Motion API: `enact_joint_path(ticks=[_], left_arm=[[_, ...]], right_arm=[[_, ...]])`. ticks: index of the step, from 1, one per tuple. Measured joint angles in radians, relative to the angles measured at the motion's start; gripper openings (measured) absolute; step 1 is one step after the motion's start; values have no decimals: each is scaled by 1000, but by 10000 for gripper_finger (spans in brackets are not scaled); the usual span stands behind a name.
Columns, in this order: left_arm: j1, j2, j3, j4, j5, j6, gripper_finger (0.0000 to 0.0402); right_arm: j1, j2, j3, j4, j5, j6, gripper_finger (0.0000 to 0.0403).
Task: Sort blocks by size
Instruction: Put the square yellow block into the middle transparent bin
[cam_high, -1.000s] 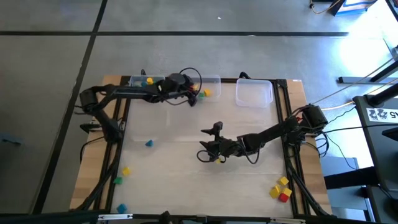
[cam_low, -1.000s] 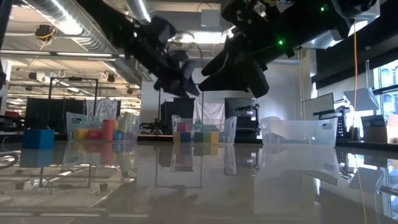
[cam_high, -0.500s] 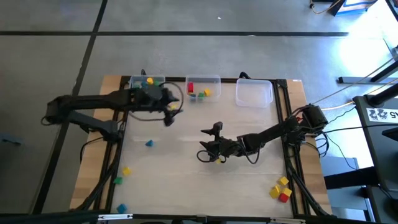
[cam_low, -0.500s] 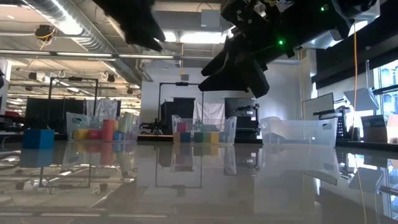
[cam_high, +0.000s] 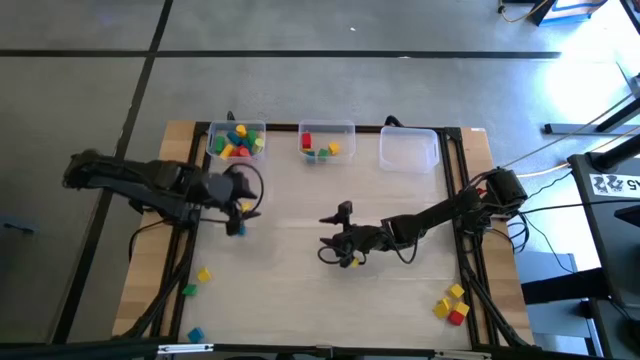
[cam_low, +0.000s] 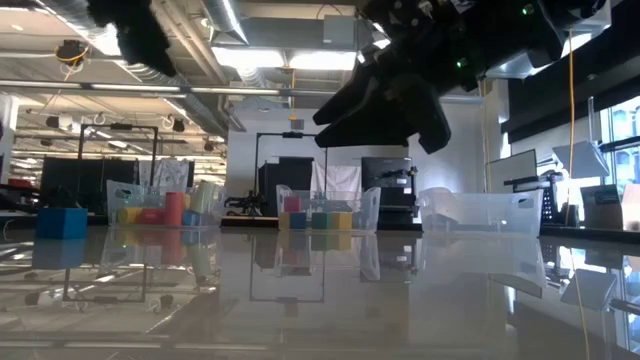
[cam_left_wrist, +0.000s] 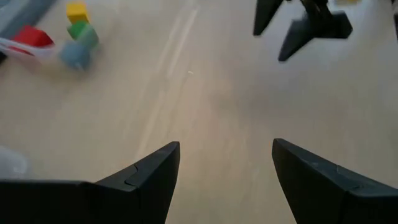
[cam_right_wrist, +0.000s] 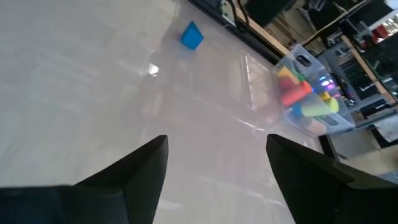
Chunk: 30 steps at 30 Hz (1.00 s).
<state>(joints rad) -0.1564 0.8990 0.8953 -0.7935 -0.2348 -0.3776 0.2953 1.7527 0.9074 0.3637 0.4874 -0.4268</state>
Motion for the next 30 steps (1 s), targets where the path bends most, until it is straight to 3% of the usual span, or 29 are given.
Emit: enact_joint_path(ticks=[7,11,18,24,30], left_arm=[[-191,-7,-175,170,-158,-135,253],[-262,4,-305,404,-189,-146,253],[-302,35,-473,798,-300,-137,253],[-302,67,-488,816,-327,-184,253],[-302,94,-488,815,-327,-202,253]], right_arm=[[15,-11,79,-165,-24,-4,278],[44,-16,198,-442,-38,15,278],[111,-16,409,-941,-38,199,278],[174,-17,520,-1256,-107,382,278],[233,-17,527,-1428,-180,574,278]])
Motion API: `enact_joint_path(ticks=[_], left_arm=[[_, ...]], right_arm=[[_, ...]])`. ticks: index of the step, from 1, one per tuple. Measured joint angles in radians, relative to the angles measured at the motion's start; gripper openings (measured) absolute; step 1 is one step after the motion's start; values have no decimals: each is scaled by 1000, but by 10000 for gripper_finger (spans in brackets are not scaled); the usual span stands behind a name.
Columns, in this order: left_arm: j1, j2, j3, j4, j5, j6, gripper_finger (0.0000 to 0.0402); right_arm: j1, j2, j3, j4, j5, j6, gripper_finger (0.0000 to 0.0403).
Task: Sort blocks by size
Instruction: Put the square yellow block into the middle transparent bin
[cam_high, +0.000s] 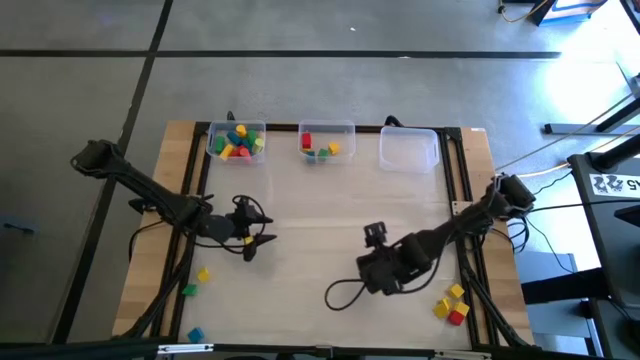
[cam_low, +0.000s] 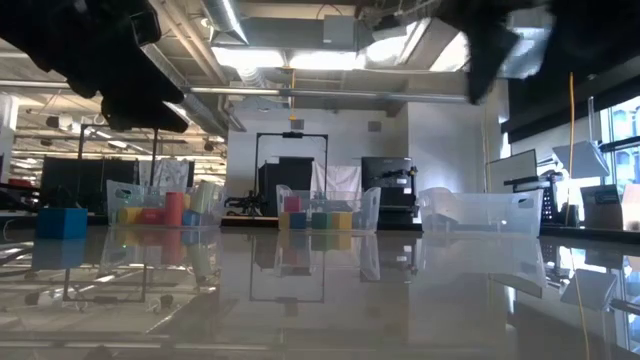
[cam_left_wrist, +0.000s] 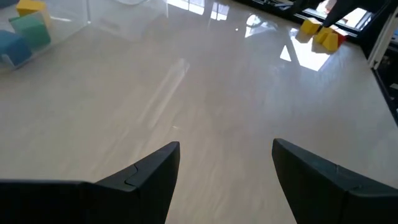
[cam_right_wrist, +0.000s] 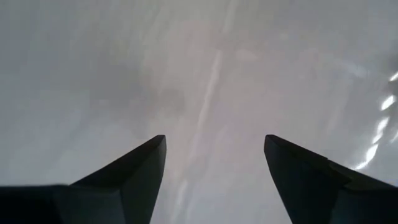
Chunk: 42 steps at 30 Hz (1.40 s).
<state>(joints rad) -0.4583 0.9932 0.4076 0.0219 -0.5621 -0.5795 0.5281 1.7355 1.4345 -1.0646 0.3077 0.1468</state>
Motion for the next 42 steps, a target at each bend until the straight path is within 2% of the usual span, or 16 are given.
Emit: enact_joint_path(ticks=[10,15,19,33,42], left_arm=[[0,5,0,-5,0,3,253],[0,5,0,-5,0,25,253],[1,5,0,-4,0,33,253],[10,5,1,16,-11,67,253],[10,5,1,16,-11,73,253]], right_arm=[[117,0,-13,-244,-268,335,278],[180,1,-31,-335,-366,382,278],[222,1,-57,-332,-440,399,278],[423,1,-209,-225,-575,524,278],[493,1,-308,-182,-574,556,278]])
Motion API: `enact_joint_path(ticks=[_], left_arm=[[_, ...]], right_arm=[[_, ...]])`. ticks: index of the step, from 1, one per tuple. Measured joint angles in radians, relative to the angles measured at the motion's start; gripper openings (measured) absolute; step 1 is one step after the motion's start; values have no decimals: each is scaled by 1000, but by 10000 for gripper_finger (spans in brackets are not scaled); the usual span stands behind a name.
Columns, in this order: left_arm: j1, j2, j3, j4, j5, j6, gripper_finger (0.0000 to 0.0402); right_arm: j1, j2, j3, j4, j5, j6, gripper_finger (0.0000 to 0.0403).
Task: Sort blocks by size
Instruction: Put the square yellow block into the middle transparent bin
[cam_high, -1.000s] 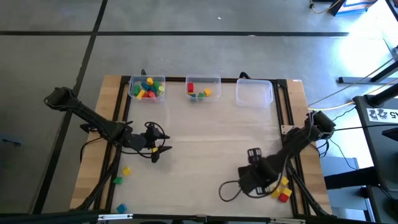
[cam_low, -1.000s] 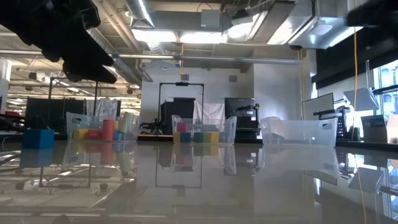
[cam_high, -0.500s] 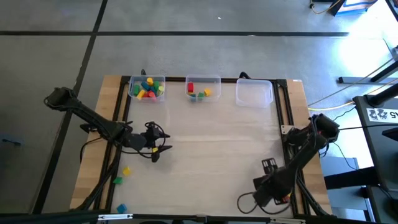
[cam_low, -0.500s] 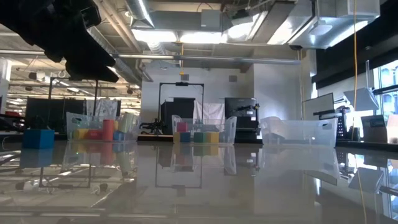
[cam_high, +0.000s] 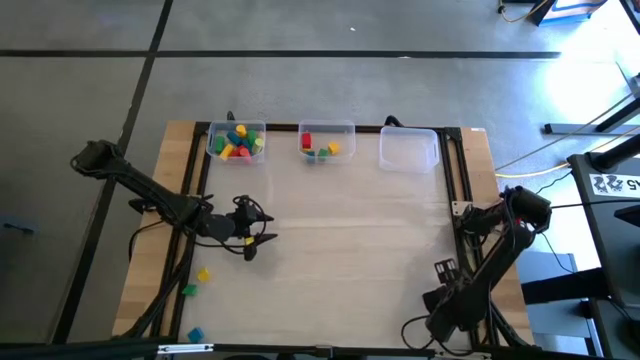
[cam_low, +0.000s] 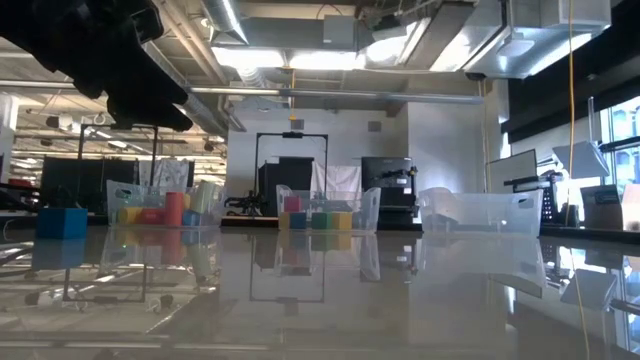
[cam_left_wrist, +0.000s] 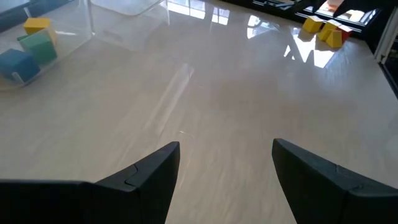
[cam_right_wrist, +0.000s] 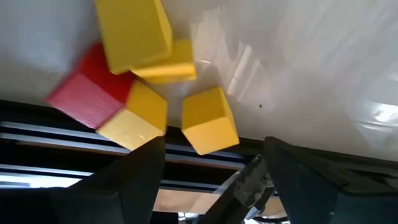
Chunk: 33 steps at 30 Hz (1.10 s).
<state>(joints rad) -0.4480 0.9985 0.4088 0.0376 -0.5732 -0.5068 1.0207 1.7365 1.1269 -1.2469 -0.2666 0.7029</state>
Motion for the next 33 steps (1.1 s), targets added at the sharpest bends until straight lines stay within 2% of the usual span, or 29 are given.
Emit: enact_joint_path(ticks=[23,27,33], left_arm=[[0,0,0,-3,1,10,253],[0,0,0,-3,0,10,253],[0,0,0,-3,1,10,253]], right_arm=[[8,1,-165,136,-7,-28,274],[8,1,-183,154,-7,-29,246],[8,0,-211,226,-20,-28,181]])
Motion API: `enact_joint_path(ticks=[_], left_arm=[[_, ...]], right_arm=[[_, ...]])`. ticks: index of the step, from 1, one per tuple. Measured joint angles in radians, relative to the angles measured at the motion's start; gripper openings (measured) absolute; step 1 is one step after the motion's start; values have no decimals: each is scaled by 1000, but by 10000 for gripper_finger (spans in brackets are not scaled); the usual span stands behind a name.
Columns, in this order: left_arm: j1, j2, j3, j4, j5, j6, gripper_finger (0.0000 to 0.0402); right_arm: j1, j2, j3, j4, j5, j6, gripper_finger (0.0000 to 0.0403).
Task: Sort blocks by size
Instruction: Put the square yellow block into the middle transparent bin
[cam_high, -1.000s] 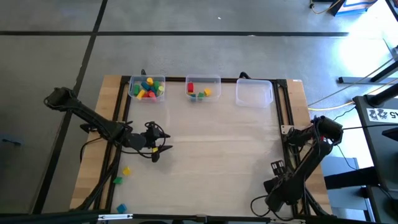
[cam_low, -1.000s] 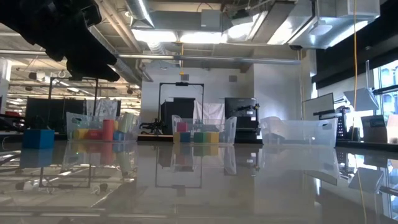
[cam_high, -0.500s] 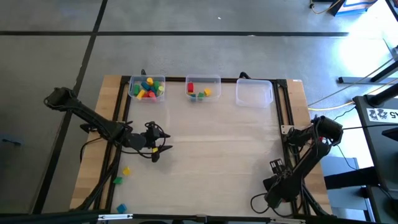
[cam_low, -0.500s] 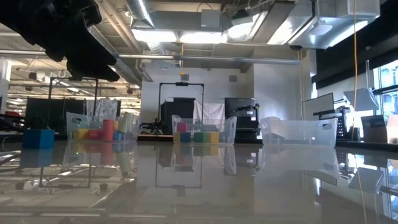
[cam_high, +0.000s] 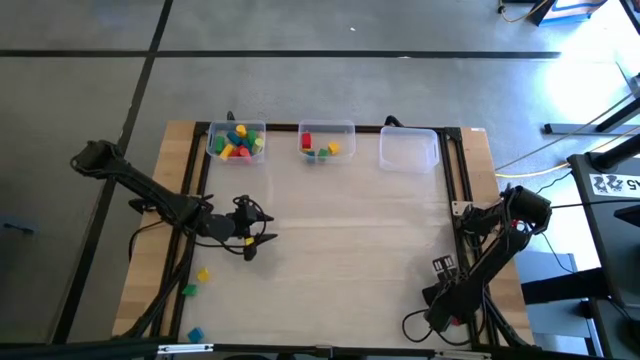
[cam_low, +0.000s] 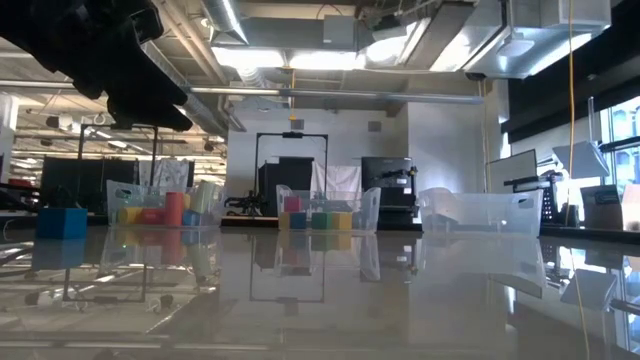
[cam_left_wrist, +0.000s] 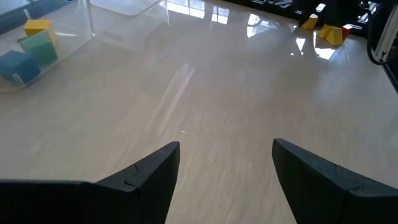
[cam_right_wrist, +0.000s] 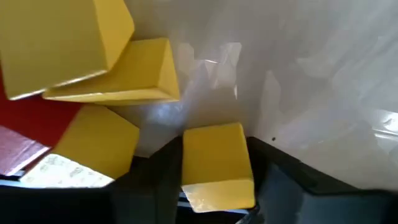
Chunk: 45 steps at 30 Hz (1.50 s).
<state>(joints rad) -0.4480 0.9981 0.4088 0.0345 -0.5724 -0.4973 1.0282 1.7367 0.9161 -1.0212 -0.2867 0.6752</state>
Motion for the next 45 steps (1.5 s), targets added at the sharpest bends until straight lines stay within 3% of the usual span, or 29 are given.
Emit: enact_joint_path(ticks=[5,10,13,24,35,39,45], left_arm=[[0,0,0,0,0,0,253],[0,0,0,0,0,-4,253],[0,0,0,0,0,-4,253],[-4,0,0,0,0,-19,253],[-3,-1,0,5,0,-18,253],[-3,-1,0,9,0,-17,253],[-3,-1,0,9,0,-18,253]], right_arm=[[-1,0,0,-3,-12,0,135],[-13,0,8,-15,-45,28,134],[-42,0,45,-70,-10,27,141],[-256,0,235,-214,333,-164,136],[-527,-120,283,-118,765,-439,137],[-647,-152,283,-66,829,-577,137],[-854,-158,283,49,836,-755,137]])
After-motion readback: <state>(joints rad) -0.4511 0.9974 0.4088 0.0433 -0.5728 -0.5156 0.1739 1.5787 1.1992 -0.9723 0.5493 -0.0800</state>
